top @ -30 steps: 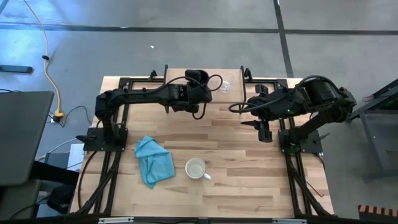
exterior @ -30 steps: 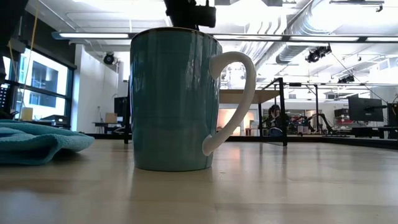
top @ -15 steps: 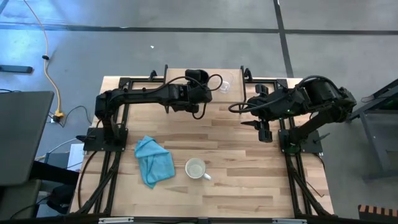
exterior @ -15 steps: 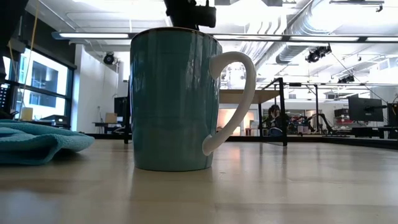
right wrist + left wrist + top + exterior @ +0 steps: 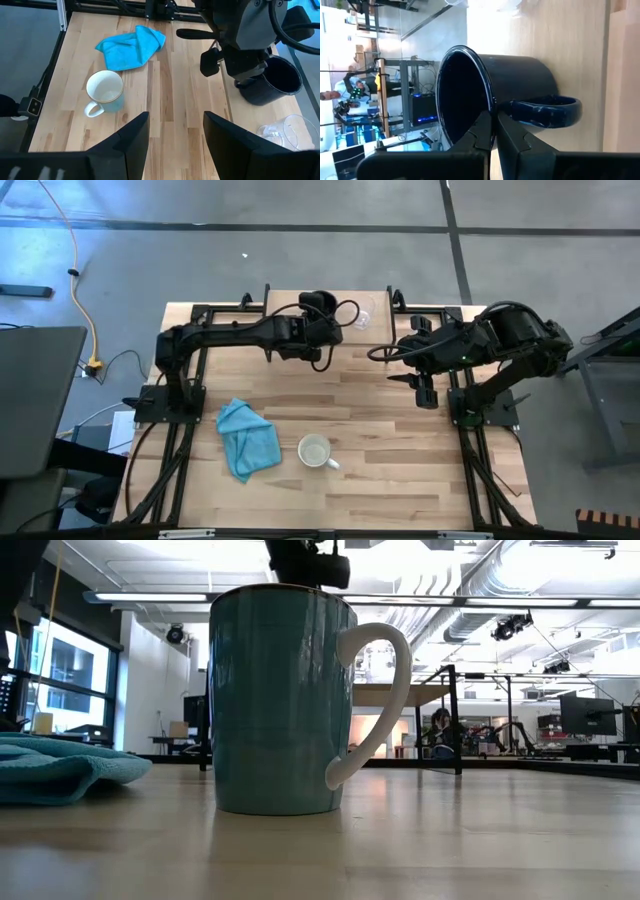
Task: Stack small to large cups/mugs on shelf
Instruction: Put the dark blue mug on the shelf
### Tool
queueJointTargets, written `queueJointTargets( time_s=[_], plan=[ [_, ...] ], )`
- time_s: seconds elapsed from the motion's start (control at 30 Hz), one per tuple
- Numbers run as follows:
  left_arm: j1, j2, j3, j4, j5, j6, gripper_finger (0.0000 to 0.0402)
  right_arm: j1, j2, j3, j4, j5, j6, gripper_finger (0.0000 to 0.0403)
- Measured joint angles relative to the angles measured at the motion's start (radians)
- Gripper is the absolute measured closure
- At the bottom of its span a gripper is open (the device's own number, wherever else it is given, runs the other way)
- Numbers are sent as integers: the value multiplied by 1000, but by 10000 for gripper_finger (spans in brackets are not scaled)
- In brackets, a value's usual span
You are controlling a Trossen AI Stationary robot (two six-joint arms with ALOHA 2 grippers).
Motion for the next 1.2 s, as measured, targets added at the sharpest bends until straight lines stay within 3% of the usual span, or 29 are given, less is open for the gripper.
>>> queueJointTargets(
  time_s=[1.2],
  plan=[
    [-1,12,0,2,5,6,390,0,0,0,-8,0,-8,224]
  ],
)
